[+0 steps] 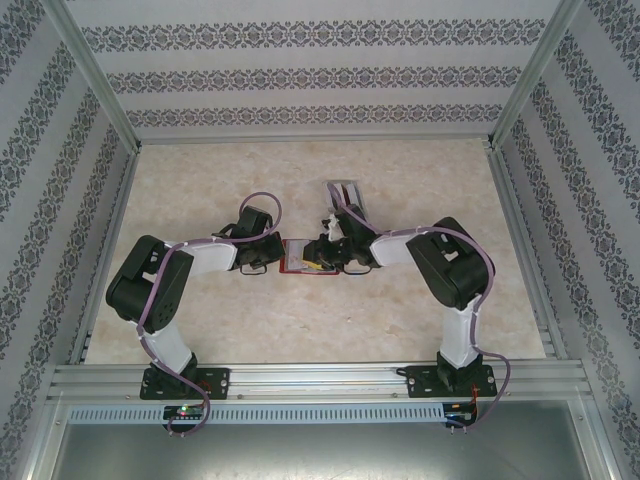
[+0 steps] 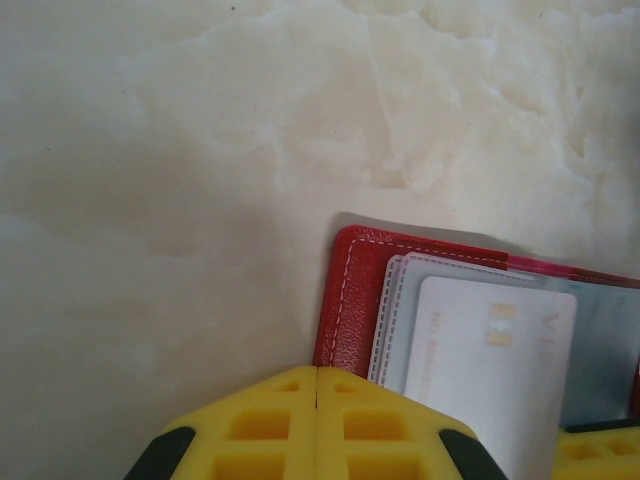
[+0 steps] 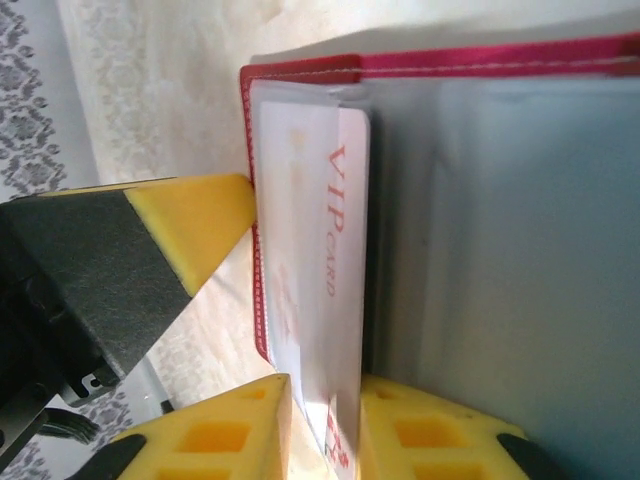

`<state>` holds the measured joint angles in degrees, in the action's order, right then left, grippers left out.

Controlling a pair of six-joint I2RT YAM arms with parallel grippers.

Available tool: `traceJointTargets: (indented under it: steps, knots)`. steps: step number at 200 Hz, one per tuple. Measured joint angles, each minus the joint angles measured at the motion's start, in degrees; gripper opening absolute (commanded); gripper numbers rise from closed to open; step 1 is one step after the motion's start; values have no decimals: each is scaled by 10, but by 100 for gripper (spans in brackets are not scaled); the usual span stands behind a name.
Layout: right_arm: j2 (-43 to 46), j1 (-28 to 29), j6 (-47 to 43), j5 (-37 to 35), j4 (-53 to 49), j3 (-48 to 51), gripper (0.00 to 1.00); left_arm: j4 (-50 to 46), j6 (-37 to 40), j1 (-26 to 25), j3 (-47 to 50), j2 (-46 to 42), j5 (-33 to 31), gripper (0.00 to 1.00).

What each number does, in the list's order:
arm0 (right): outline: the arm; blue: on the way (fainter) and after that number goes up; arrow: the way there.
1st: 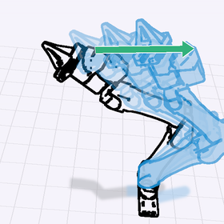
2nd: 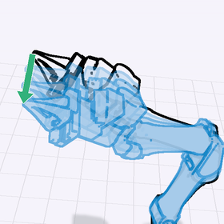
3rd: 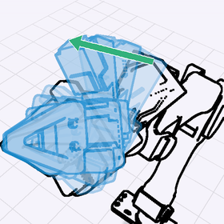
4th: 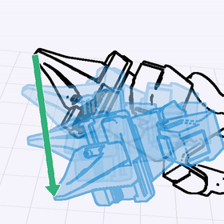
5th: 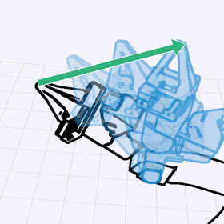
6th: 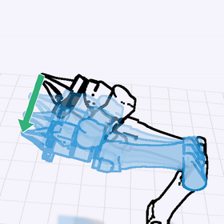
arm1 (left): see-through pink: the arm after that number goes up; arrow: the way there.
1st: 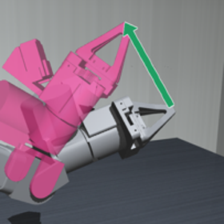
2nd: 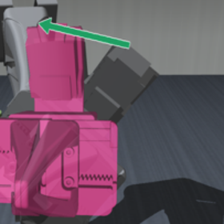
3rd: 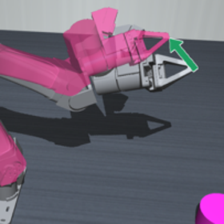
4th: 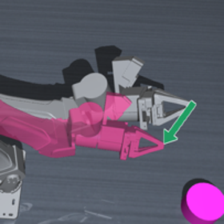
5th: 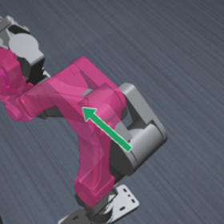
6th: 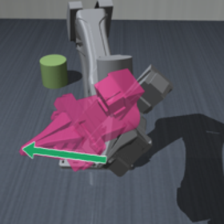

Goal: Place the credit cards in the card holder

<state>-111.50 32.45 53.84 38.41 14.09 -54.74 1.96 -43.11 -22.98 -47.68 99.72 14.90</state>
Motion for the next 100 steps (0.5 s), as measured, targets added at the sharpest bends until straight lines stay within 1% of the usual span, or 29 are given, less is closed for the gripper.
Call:
traceJointTargets:
  steps: [22,32,51,82,100]
  knots:
    - [12,-4,-11,-21,-30,0,26,0,0,0,0,0,0,0]
    - [13,-4,-15,-24,-35,0,25,0,0,0,0,0,0,0]
    - [14,-4,-19,-32,-43,0,15,-1,0,0,-1,0,-1,0]
    - [13,-4,-23,-37,-56,0,8,-1,0,0,-1,1,-1,0]
    - [9,-4,-25,-37,-60,-5,2,-1,0,0,-3,3,0,0]
